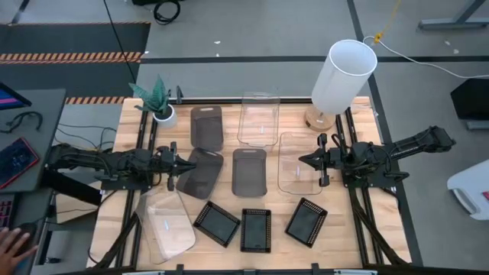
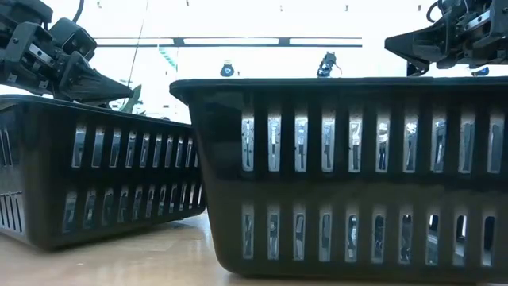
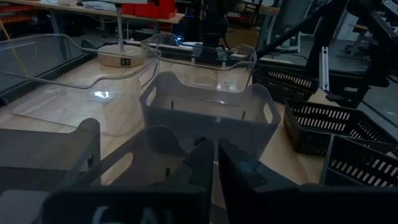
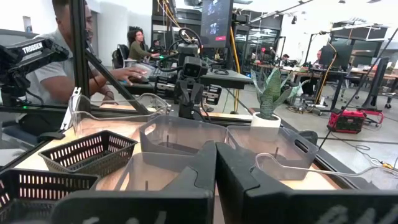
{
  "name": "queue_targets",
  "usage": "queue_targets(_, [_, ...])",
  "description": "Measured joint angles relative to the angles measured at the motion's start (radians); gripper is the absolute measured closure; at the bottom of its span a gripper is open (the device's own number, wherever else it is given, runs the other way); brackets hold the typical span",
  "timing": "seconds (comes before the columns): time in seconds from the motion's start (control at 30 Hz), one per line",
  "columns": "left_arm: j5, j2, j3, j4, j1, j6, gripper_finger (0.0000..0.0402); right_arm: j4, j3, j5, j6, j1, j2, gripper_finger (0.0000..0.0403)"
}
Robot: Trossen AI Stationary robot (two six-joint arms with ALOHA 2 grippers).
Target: Stack baskets by color
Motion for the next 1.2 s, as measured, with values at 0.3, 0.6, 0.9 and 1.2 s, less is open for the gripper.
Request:
queue_targets(0.3, [0.0, 0.0, 0.0, 0.0, 0.0, 0.0, 0.0373, 0.0, 0.0, 0.0, 0.0, 0.0, 0.0, 0.0387])
queue_targets(0.6, [0.0, 0.0, 0.0, 0.0, 0.0, 0.0, 0.0371, 0.0, 0.0, 0.0, 0.0, 0.0, 0.0, 0.0387])
queue_targets(0.9, [0.0, 0.0, 0.0, 0.0, 0.0, 0.0, 0.0368, 0.0, 0.0, 0.0, 0.0, 0.0, 0.0, 0.0387])
queue_targets(1.2, [0.0, 0.0, 0.0, 0.0, 0.0, 0.0, 0.037, 0.0, 0.0, 0.0, 0.0, 0.0, 0.0, 0.0387])
